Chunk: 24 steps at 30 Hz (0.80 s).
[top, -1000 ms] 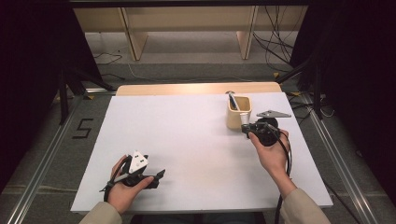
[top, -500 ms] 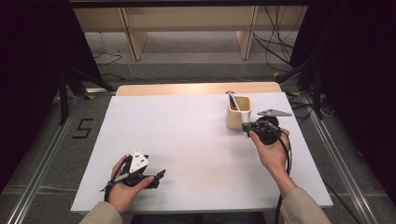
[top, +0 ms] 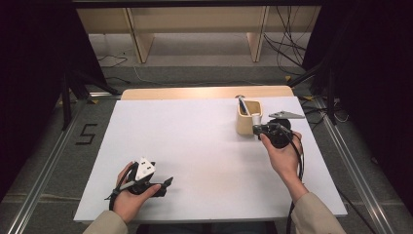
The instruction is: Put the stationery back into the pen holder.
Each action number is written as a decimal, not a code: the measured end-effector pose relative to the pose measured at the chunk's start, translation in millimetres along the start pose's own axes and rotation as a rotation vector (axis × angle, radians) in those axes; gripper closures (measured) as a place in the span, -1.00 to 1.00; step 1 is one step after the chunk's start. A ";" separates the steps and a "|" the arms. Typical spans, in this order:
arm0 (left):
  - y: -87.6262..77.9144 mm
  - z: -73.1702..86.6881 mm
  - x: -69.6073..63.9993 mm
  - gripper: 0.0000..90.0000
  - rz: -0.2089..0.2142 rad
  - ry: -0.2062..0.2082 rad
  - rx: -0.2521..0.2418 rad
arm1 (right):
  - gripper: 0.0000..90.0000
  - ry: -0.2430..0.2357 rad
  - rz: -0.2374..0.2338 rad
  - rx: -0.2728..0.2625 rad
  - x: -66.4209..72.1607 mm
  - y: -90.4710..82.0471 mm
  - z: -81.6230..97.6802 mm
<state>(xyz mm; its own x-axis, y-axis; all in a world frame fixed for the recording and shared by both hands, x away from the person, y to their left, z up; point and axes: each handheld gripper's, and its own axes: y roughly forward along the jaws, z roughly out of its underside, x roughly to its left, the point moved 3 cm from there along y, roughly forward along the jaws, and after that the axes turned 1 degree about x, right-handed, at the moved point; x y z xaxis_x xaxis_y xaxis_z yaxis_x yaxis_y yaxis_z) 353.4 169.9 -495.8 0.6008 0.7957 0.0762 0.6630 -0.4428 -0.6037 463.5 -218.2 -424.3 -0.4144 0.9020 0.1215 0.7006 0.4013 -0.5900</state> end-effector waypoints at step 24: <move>0.1 0.1 0.5 -0.62 -0.001 -0.001 0.001 | 0.57 0.013 0.008 -0.034 -3.8 -1.4 -12.5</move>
<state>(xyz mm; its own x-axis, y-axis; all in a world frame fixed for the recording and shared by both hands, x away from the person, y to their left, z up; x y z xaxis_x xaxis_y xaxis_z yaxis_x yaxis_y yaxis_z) 353.8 170.3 -496.0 0.5996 0.7967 0.0763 0.6631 -0.4412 -0.6047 471.3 -220.2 -413.9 -0.4012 0.9070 0.1279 0.7232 0.3993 -0.5635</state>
